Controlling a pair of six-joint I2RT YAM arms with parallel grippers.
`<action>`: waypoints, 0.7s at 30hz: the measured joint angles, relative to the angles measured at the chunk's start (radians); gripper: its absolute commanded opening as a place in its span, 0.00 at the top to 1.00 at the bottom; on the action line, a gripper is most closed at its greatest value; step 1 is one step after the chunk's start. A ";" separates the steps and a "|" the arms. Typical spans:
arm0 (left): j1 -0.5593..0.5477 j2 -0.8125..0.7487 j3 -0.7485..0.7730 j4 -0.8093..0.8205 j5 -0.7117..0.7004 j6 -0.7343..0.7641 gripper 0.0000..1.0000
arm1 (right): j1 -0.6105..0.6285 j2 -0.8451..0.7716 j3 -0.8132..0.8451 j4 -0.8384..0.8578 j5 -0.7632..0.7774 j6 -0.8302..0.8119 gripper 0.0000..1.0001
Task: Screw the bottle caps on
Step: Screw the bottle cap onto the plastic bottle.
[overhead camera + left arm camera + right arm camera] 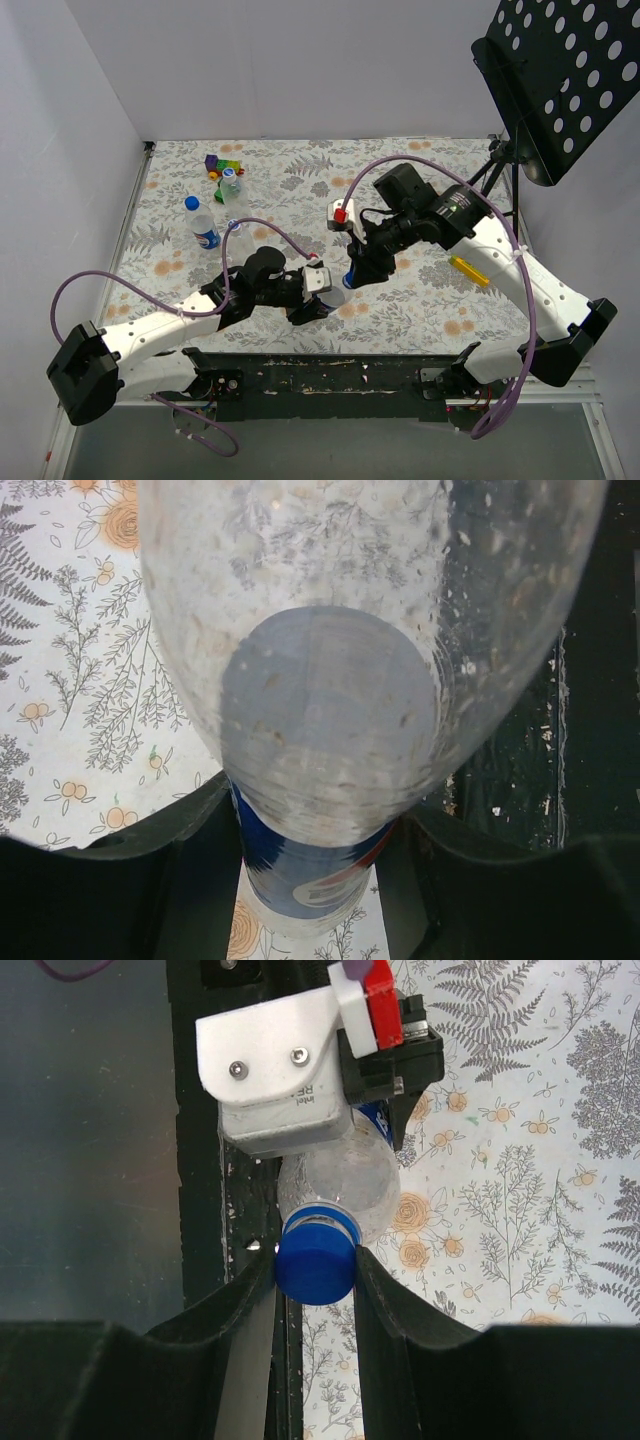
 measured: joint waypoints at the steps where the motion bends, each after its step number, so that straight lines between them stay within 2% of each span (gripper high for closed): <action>1: -0.001 0.003 0.001 -0.002 0.005 0.000 0.63 | 0.004 0.000 0.000 -0.003 0.000 -0.007 0.92; 5: -0.003 0.023 0.010 -0.010 0.026 -0.003 0.66 | 0.015 0.000 0.000 -0.016 0.006 -0.021 0.92; 16: -0.006 0.043 0.030 -0.067 0.011 0.008 0.67 | 0.039 0.025 0.000 -0.037 0.042 -0.031 0.92; 21: -0.006 0.025 0.030 -0.100 -0.018 0.013 0.63 | 0.053 0.033 0.000 -0.039 0.080 -0.016 0.94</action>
